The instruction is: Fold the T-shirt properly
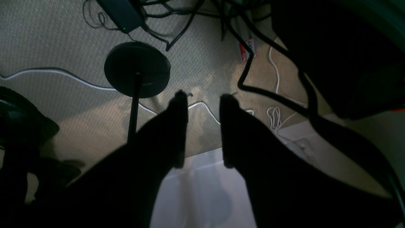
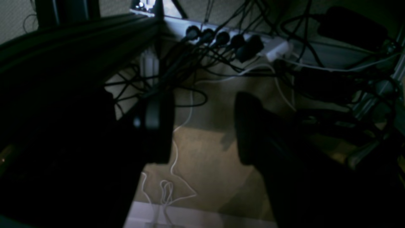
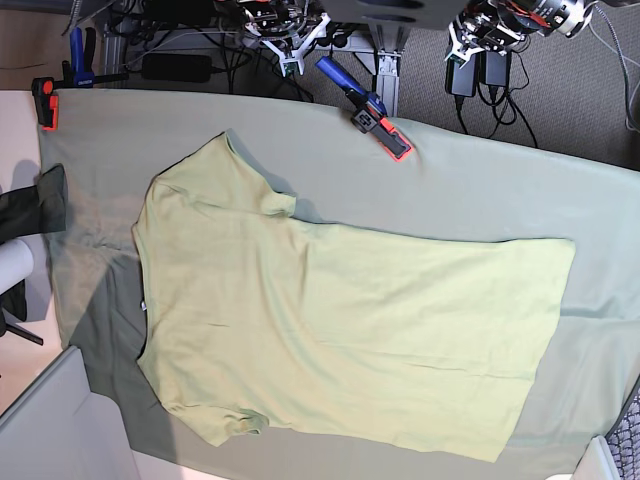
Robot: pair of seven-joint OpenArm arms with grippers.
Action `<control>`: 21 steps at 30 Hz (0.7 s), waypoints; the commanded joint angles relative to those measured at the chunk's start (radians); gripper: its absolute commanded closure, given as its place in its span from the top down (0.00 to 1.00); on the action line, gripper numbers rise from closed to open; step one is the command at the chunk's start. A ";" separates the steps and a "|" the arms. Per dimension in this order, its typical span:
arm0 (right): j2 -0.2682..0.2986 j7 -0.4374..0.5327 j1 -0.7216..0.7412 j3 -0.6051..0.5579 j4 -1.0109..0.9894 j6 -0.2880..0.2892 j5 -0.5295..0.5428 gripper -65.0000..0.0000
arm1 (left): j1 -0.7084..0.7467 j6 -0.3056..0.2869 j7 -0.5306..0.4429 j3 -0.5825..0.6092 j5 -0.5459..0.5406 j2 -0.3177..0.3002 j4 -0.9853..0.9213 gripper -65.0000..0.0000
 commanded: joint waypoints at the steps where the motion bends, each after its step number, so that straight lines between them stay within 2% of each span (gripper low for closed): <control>1: 0.004 0.014 0.002 0.002 0.006 -0.008 -0.003 0.48 | -0.002 0.002 -0.004 0.000 0.002 0.005 0.008 0.32; 4: 0.005 0.018 0.002 0.002 0.006 -0.008 -0.003 0.48 | -0.002 0.002 -0.048 0.000 0.002 0.005 0.022 0.32; 9: 0.006 0.018 0.002 0.002 0.006 -0.008 -0.003 0.48 | -0.002 0.001 -0.027 0.000 0.002 0.005 0.026 0.32; 15: 0.005 0.017 0.002 0.002 0.006 -0.007 -0.002 0.48 | -0.002 -0.009 -0.096 0.000 0.010 0.005 0.026 0.32; 18: 0.005 0.008 0.002 0.002 0.006 -0.006 -0.003 0.48 | -0.002 -0.066 -0.098 0.001 0.102 0.005 0.026 0.30; 21: 0.005 0.002 0.002 0.002 0.006 -0.006 -0.003 0.48 | -0.002 -0.082 -0.099 0.002 0.165 0.005 0.026 0.23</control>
